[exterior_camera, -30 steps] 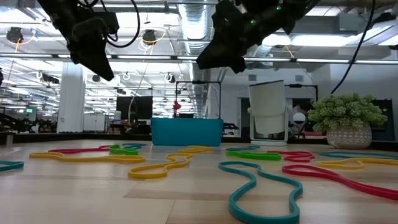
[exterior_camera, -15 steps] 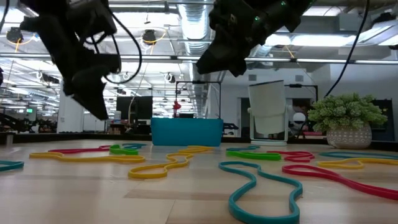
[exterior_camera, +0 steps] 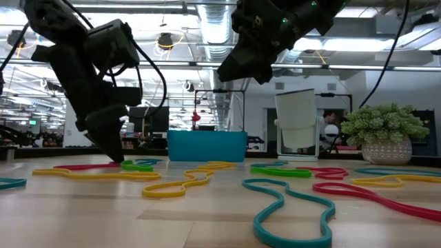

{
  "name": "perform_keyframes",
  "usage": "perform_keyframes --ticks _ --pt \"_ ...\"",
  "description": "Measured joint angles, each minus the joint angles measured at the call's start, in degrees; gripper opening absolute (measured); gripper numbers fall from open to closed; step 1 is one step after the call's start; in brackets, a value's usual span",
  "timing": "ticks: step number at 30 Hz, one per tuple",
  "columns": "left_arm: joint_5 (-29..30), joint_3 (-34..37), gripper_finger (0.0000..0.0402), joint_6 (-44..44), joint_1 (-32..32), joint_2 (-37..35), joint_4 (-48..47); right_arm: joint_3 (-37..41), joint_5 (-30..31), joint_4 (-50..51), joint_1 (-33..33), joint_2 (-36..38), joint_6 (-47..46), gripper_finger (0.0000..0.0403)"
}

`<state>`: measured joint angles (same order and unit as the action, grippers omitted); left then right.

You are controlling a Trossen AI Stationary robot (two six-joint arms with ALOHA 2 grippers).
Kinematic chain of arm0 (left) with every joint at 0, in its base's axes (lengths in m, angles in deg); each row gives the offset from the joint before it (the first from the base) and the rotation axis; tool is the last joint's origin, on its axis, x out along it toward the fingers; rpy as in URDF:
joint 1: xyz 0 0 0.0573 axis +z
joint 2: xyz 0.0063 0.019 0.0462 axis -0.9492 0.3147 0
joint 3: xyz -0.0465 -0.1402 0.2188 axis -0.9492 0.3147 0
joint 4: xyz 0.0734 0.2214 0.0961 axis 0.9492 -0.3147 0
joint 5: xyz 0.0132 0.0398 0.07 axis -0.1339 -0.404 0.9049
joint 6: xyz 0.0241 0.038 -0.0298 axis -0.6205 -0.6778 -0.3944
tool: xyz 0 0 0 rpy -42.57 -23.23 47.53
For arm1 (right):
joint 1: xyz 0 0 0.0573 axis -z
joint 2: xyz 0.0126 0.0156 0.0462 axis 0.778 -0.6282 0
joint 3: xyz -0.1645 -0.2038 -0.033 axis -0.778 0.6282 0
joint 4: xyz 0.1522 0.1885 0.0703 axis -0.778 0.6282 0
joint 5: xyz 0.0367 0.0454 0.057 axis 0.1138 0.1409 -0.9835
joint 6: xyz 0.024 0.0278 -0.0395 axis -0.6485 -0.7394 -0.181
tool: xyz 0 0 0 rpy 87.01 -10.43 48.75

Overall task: Pick and place items into bin
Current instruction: Put the red rubber band into the blue bin

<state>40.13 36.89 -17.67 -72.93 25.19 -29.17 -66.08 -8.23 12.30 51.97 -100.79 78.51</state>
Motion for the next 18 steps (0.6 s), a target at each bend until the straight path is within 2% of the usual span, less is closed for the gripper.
perform_keyframes --ticks 7,10,14,18 --pt "1.28 -0.02 0.0087 1.31 -0.03 0.97 0.19 0.0 0.01 0.0 0.0 0.02 0.04 0.0093" --pt "0.85 0.03 0.0063 1.55 0.01 0.97 -0.03 0.0 0.0 0.0 -0.02 0.02 0.07 0.0093" --pt "0.5 0.07 0.0012 1.5 0.05 1.01 -0.05 0.0 0.0 0.0 -0.02 0.02 0.11 0.0093" --pt "0.3 0.09 0.0003 1.55 0.08 1.03 -0.05 0.0 0.0 0.0 -0.02 0.02 0.11 0.0093"
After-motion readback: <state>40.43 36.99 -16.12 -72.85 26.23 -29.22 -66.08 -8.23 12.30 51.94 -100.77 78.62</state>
